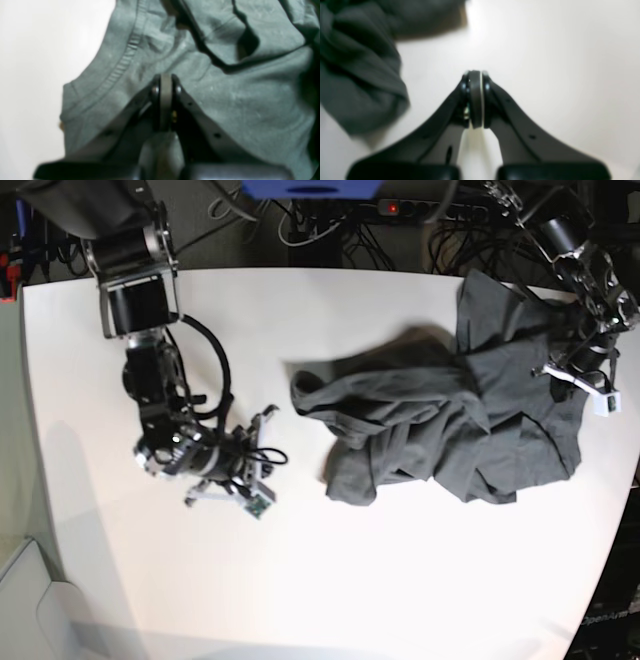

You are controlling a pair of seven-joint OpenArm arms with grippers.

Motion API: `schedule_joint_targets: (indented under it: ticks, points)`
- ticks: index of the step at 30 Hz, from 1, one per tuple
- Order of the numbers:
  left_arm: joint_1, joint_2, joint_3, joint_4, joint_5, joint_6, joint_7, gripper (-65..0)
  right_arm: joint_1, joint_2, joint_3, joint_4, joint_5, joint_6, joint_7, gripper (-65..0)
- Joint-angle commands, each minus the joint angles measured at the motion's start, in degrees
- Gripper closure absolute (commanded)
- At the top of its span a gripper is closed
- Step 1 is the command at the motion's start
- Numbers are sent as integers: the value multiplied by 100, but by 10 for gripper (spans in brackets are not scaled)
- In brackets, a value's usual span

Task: Layout the t-shirt on the table in an organized manner, then fold the t-shirt properly
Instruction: 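Move the open right gripper over the bunched shirt fabric, then grasp the shirt fabric with the right gripper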

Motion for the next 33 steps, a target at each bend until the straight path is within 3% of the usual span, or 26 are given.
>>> schedule_joint_targets:
  ticks: [1,5,9,12,14,17,21,30,33]
  points:
    - [4,-69,-18,43,147,38,160,-4,36,73,268,349,60,-12,1,0]
    - [4,-69,-18,52,147,38,160,-4,-413,249,936,938,69,-12,-254,0]
    - [-14,-69,-9,52,147,38,160,-4,-413,275,971,1052,43,-12,-271,0]
    - [-5,-69,-9,52,147,38,160,-4,-43,249,672,867,34,-12,-517,0]
    - [4,-69,-9,52,147,38,160,-4,335,249,136,639,34,-12,-869,-14]
    - [12,-69,-9,52,147,38,160,-4,809,126,-761,322,34,-12,-1317,-69]
    - [91,-69,-9,52,147,38,160,-4,1161,-200,-1402,252,25,-12,-1379,-156]
    - [91,-7,-9,52,147,38,160,-4,1671,-991,-1517,-539,25,-12,-1326,-384]
    - [100,-7,-9,52,147,38,169,-4,1724,-1167,-1508,-1058,25,-12,-966,-427]
